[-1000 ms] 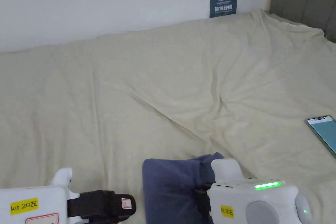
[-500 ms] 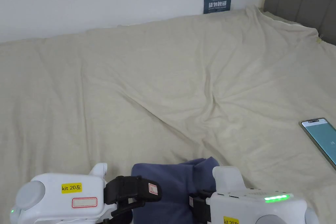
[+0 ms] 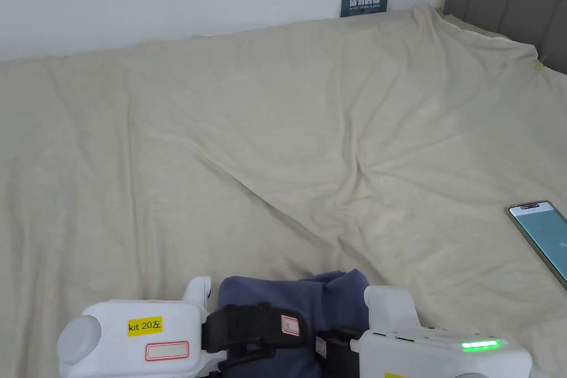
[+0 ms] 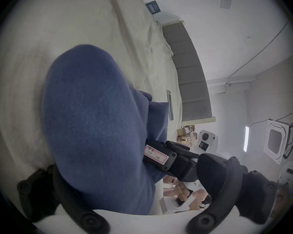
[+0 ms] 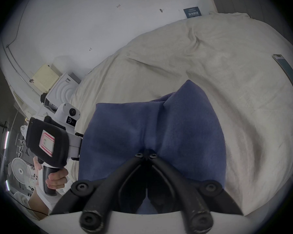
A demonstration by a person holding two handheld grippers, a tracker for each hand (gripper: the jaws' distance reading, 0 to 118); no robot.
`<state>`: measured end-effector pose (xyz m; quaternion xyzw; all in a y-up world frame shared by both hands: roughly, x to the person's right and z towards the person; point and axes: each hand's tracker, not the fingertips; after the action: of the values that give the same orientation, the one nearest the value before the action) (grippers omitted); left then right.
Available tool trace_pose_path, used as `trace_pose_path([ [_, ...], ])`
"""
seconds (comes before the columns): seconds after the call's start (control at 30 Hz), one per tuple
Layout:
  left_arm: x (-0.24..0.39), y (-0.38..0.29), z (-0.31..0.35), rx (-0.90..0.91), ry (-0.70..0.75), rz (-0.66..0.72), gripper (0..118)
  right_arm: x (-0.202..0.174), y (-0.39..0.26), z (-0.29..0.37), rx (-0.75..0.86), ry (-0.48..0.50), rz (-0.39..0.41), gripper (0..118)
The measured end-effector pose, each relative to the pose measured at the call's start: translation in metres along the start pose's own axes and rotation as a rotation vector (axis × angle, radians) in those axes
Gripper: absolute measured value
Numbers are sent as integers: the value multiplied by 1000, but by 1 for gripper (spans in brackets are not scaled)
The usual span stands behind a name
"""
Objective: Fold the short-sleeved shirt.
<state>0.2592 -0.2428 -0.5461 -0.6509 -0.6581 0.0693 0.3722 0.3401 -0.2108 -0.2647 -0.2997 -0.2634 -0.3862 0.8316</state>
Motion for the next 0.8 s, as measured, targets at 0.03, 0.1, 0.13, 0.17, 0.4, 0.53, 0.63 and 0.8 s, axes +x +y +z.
trace_pose_path([
  [0.03, 5, 0, -1, -2, 92, -63, 69, -1, 1, 1, 2, -3, -3, 0],
  [0.1, 5, -2, -2, 19, 299, -73, 22, -4, 2, 3, 4, -10, 1, 0],
  [0.13, -10, -1, 3, -22, 231, -24, 22, -4, 4, 4, 7, -11, 1, 0],
  [0.17, -15, -1, 8, 14, 74, 50, 22, -5, 5, 6, 4, -13, 0, 0],
  [0.4, -8, -6, 19, 27, 115, 14, 22, -19, 14, 22, 40, -12, 7, 0],
  [0.53, -6, -10, 49, 57, 148, -14, 22, -41, 17, 34, 97, -8, 76, 0],
  [0.63, -12, -14, 79, 95, 171, -10, 22, -57, 19, 33, 131, -35, 99, 0],
  [0.8, -22, -22, 145, 180, 247, -10, 22, -87, 16, 21, 169, -48, 158, 0],
])
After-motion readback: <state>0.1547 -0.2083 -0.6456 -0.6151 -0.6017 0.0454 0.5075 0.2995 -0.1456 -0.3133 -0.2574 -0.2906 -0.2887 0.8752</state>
